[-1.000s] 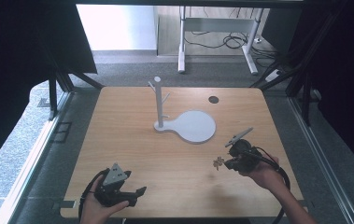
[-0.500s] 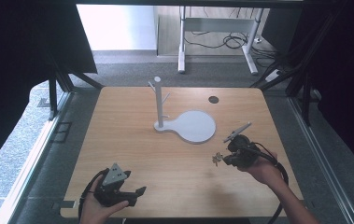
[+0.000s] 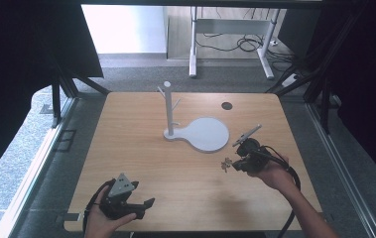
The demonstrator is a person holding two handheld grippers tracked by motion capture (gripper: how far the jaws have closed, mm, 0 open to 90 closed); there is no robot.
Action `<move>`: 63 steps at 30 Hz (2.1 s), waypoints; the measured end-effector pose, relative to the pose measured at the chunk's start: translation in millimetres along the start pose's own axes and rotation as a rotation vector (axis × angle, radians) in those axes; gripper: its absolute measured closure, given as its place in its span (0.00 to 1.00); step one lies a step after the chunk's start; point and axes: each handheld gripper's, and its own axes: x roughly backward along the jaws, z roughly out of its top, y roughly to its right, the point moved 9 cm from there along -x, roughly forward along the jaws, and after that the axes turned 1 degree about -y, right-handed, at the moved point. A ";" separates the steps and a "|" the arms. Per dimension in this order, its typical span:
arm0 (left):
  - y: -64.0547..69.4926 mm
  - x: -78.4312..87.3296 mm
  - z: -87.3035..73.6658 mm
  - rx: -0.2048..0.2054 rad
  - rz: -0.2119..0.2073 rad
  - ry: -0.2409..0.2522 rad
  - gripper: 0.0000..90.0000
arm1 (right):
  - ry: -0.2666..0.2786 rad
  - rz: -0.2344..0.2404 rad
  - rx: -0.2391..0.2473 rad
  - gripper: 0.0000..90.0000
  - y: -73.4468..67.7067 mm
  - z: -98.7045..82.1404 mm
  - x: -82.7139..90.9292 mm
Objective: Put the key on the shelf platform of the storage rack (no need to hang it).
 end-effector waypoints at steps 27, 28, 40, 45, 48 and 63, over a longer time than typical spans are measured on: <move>-1.8 0.9 -0.1 0.004 0.004 0.005 0.25 | 0.014 0.000 -0.035 0.99 25.7 39.0 -13.9; -1.8 0.9 -0.1 0.003 0.004 0.005 0.25 | 0.015 -0.002 -0.037 0.99 26.9 40.3 -14.1; -1.5 -0.2 -0.3 0.004 0.004 0.004 0.25 | 0.019 0.004 -0.058 0.99 39.3 54.8 -17.7; -1.5 -0.4 -0.4 0.005 0.003 0.004 0.25 | 0.020 0.004 -0.062 0.99 43.8 62.9 -18.1; -2.1 -0.1 -0.9 0.002 0.004 0.000 0.25 | 0.025 0.003 -0.065 0.99 46.5 69.7 -17.9; -4.6 1.6 -1.2 0.009 0.006 0.008 0.25 | 0.009 0.015 -0.082 0.99 59.0 91.2 -32.8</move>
